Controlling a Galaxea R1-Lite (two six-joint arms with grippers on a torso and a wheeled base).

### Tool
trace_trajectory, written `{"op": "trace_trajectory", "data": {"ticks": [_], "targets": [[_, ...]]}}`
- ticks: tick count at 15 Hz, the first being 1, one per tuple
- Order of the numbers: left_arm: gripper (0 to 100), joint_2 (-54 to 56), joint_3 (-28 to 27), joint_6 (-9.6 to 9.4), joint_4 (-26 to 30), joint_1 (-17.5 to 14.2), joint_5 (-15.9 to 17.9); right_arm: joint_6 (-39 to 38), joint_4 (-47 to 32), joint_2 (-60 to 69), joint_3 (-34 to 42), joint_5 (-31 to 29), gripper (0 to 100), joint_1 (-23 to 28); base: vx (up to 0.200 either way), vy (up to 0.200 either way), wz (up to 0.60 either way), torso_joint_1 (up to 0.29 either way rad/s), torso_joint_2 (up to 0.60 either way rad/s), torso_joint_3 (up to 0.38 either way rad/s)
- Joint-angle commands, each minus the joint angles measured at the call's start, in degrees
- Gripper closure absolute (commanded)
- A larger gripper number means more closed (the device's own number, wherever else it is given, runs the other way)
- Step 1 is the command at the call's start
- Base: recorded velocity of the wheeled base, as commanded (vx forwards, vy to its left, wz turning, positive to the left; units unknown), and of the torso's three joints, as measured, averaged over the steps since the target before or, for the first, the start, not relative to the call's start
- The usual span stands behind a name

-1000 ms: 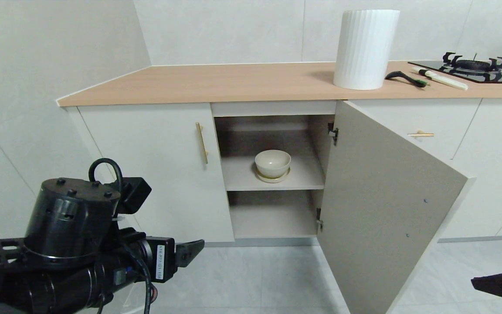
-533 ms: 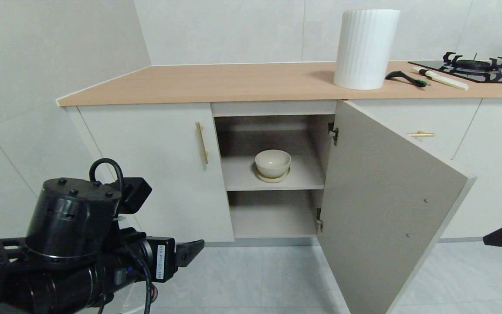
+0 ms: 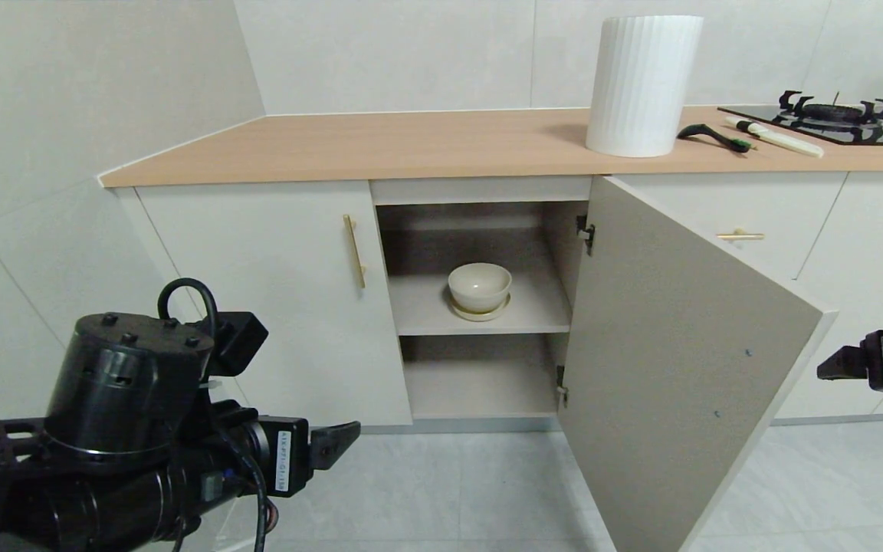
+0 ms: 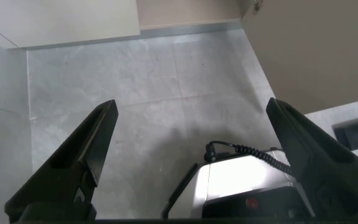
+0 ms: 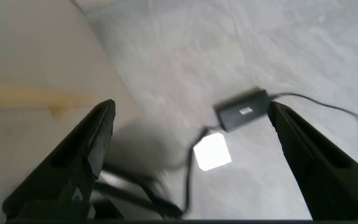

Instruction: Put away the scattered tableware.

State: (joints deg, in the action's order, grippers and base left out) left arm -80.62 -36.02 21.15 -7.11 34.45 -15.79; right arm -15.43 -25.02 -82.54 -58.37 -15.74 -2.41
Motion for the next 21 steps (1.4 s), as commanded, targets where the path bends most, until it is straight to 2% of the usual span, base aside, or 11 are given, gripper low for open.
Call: {"op": "trace_trajectory", "data": {"ticks": [1,4,12,19,21], "targets": [[0,0.02,-0.01,0.03,-0.01,0.00,-0.03,-0.39,0.58,-2.10,0.10,0.36,0,-0.14,0.000,0.000,0.00,0.000,0.00,0.000],[0,0.02,-0.01,0.03,-0.01,0.00,-0.03,-1.88,1.55,-3.41,0.10,1.85,0,-0.66,0.000,0.000,0.00,0.000,0.00,0.000],[0,0.02,-0.01,0.03,-0.01,0.00,-0.03,-8.30,4.27,-6.31,0.45,2.20,0,-7.08,0.000,0.000,0.00,0.000,0.00,0.000],[0,0.20,-0.10,0.03,-0.01,0.00,-0.12,-12.08,4.45,-6.49,1.94,2.20,0,-15.34,0.000,0.000,0.00,0.000,0.00,0.000],[0,0.37,-0.19,0.12,-0.01,0.00,-0.12,-12.60,6.65,-7.55,2.56,2.12,0,-15.78,0.000,0.000,0.00,0.000,0.00,0.000]]}}
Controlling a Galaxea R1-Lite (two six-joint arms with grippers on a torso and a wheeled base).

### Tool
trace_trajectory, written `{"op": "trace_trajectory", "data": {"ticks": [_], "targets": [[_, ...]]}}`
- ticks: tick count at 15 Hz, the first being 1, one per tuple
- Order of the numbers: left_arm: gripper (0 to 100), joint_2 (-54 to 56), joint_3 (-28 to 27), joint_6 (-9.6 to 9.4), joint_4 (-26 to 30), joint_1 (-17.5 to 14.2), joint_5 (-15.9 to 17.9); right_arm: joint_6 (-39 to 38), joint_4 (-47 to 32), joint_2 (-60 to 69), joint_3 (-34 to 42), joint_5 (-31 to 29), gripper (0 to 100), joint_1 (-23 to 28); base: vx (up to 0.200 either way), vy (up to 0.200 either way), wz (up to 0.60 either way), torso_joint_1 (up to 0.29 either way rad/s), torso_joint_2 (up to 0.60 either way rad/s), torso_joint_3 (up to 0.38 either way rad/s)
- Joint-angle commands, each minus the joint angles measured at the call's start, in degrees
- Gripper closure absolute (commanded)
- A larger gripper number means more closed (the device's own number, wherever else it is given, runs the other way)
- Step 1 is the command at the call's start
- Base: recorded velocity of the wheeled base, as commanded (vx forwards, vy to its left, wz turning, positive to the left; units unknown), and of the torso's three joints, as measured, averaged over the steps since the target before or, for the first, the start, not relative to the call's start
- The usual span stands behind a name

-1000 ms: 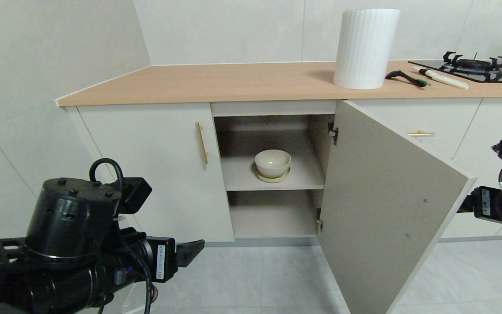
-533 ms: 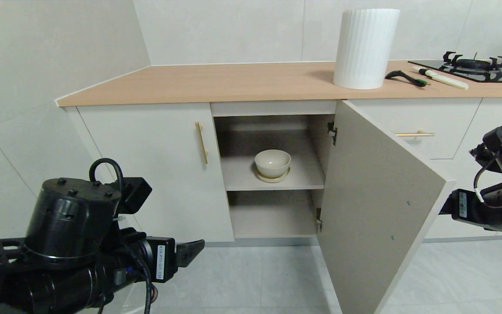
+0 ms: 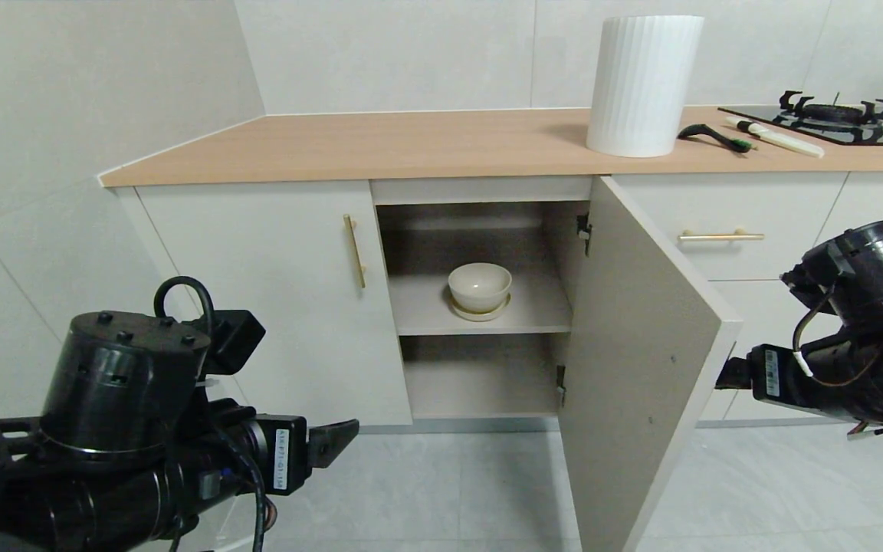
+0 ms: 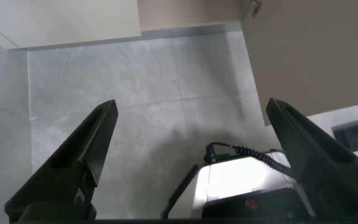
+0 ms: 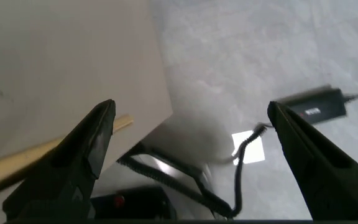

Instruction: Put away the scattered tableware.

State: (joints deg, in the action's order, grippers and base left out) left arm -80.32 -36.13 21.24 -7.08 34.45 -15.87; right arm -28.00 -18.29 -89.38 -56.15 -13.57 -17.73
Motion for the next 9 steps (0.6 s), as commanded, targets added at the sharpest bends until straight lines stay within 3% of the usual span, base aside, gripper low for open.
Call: {"op": "trace_trajectory", "data": {"ticks": [1,8,9], "targets": [[0,0.34,-0.25,0.03,-0.04,0.00,-0.04,-0.39,1.06,-0.97,0.52,0.03,0,-0.47,0.000,0.000,0.00,0.000,0.00,0.000],[0,3.68,-0.96,0.03,0.32,-0.26,-0.12,0.76,7.21,-1.59,-0.45,3.20,0,-5.13,0.000,0.000,0.00,0.000,0.00,0.000],[0,4.47,-1.40,0.03,0.40,-0.44,-0.12,4.10,8.27,-2.99,-2.82,5.48,0,-5.65,0.000,0.000,0.00,0.000,0.00,0.000]]}}
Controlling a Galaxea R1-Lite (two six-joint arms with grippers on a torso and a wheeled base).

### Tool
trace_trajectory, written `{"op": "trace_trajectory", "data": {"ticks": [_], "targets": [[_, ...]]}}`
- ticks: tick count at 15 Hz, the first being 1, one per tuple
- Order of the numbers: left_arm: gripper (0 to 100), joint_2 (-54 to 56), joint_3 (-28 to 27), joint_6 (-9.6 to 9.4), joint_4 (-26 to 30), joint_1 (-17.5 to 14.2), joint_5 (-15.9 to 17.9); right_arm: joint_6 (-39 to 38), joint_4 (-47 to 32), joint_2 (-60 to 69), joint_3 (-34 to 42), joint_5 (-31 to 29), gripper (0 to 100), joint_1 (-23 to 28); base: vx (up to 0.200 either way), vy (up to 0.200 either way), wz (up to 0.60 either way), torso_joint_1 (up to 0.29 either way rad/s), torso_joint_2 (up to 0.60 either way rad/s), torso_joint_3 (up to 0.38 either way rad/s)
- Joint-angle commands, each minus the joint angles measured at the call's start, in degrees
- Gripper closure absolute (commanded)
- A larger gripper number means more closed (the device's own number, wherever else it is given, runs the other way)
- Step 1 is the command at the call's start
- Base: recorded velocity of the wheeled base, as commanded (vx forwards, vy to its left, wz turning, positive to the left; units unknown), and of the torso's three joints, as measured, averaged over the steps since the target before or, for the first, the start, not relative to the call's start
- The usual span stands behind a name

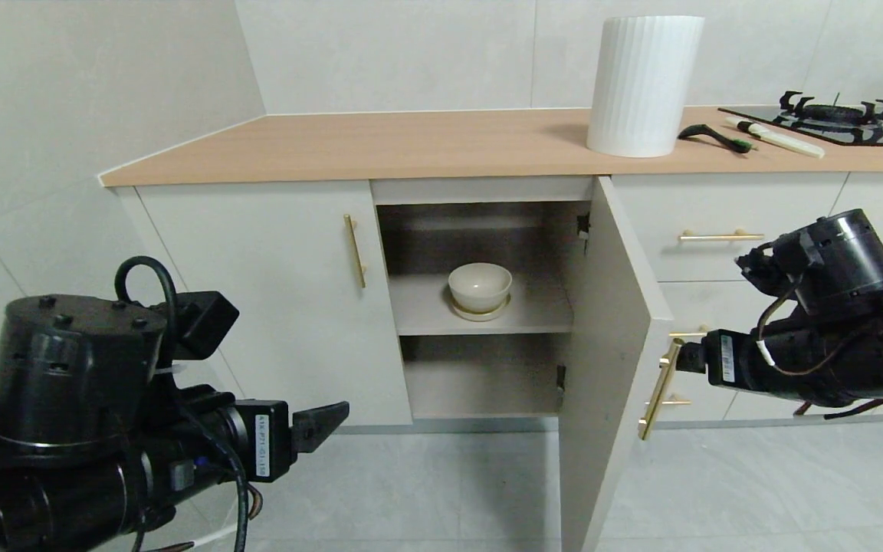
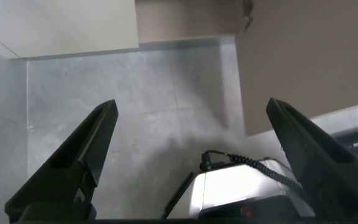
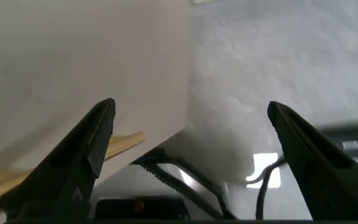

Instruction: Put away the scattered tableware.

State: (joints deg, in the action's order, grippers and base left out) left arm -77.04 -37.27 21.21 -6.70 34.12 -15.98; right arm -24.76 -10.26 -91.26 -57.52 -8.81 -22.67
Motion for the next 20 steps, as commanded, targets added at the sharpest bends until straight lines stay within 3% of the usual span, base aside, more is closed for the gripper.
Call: {"op": "trace_trajectory", "data": {"ticks": [1,7,13,20], "targets": [[0,1.28,-0.26,-0.03,0.03,-0.37,-0.01,2.43,0.16,-2.61,-3.66,1.87,0,-1.23,0.000,0.000,0.00,0.000,0.00,0.000],[0,1.02,-0.35,-0.03,-0.06,-0.55,-0.01,2.87,-0.11,-14.30,-16.40,2.31,0,-6.68,0.000,0.000,0.00,0.000,0.00,0.000],[0,0.14,-0.61,-0.03,-0.24,-0.46,-0.10,2.61,0.68,-18.87,-17.37,2.49,0,-6.77,0.000,0.000,0.00,0.000,0.00,0.000],[0,0.14,-0.53,-0.12,-0.24,-0.37,-0.10,-0.47,8.33,-23.26,-17.37,2.22,0,-6.77,0.000,0.000,0.00,0.000,0.00,0.000]]}}
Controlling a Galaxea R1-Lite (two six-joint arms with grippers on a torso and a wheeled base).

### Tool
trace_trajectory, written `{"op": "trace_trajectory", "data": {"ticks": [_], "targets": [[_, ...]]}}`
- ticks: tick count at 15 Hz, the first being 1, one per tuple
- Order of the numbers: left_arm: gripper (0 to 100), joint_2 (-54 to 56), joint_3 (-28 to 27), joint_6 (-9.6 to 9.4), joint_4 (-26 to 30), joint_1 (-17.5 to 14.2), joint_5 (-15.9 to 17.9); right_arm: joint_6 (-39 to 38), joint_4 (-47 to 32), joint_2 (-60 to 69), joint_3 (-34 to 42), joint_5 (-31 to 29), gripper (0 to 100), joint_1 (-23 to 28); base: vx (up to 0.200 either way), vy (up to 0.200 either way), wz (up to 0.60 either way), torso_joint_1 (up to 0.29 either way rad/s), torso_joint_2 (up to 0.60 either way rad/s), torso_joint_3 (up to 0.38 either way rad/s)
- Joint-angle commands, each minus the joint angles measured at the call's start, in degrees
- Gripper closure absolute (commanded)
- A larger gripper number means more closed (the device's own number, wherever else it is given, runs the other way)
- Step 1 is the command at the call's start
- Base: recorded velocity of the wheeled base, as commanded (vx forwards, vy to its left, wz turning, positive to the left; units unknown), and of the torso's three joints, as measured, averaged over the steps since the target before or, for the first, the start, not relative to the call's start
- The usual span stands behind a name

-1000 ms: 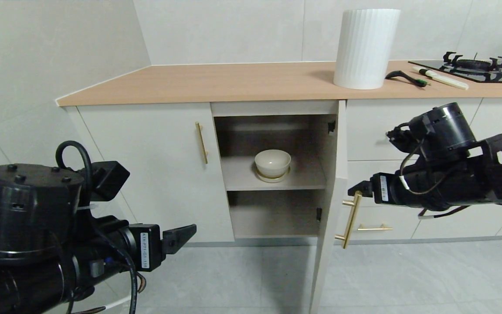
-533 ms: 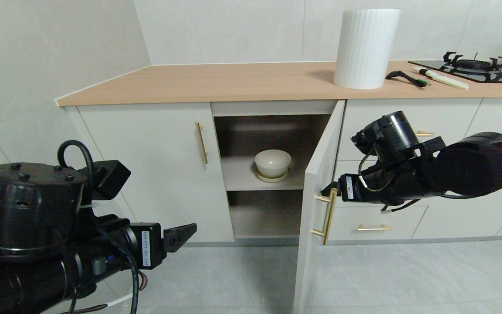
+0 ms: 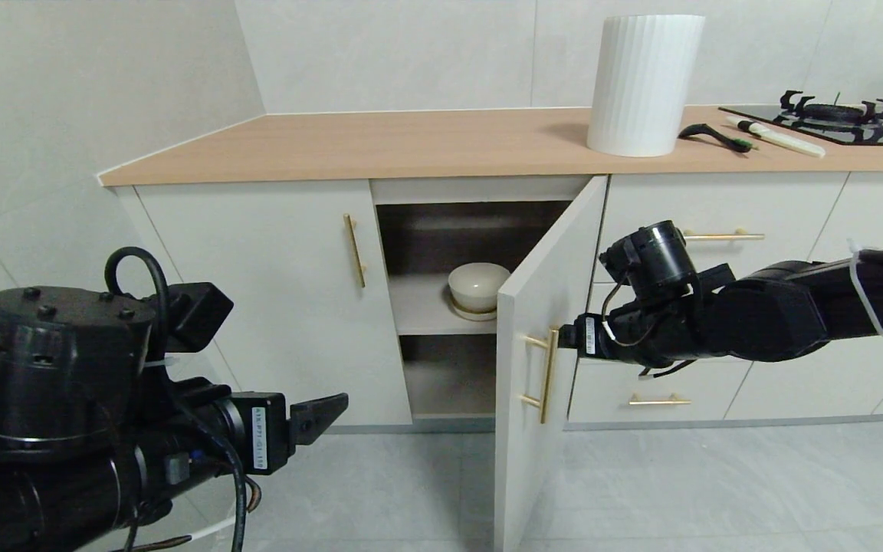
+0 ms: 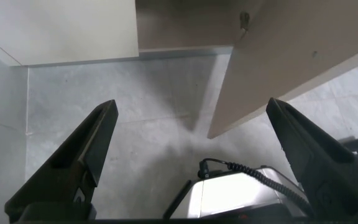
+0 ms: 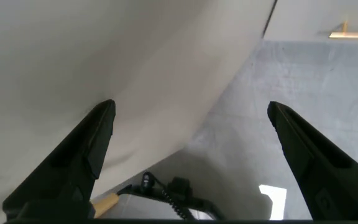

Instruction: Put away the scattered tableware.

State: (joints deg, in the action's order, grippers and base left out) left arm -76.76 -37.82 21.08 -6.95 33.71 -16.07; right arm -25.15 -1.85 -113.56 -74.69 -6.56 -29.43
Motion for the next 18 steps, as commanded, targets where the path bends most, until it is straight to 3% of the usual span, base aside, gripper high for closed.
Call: {"op": "trace_trajectory", "data": {"ticks": [1,3,11,18], "targets": [[0,-0.14,0.11,0.02,0.09,0.04,-0.02,-0.16,0.45,-1.23,-0.19,-0.03,0,-0.02,0.000,0.000,0.00,0.000,0.00,0.000],[0,-0.32,0.20,-0.07,0.18,0.04,0.07,-0.25,2.73,-2.02,0.16,-0.12,0,-0.02,0.000,0.000,0.00,0.000,0.00,0.000],[0,-1.11,0.29,-0.25,0.09,0.22,0.07,-4.21,4.14,-2.46,-0.19,-0.21,0,-1.42,0.200,0.000,0.00,-0.001,0.00,0.001],[0,-1.02,0.20,-0.16,0.01,0.22,-0.10,-9.30,10.03,-3.16,-0.28,-0.21,0,-3.00,0.000,0.000,0.00,0.000,0.00,0.000]]}}
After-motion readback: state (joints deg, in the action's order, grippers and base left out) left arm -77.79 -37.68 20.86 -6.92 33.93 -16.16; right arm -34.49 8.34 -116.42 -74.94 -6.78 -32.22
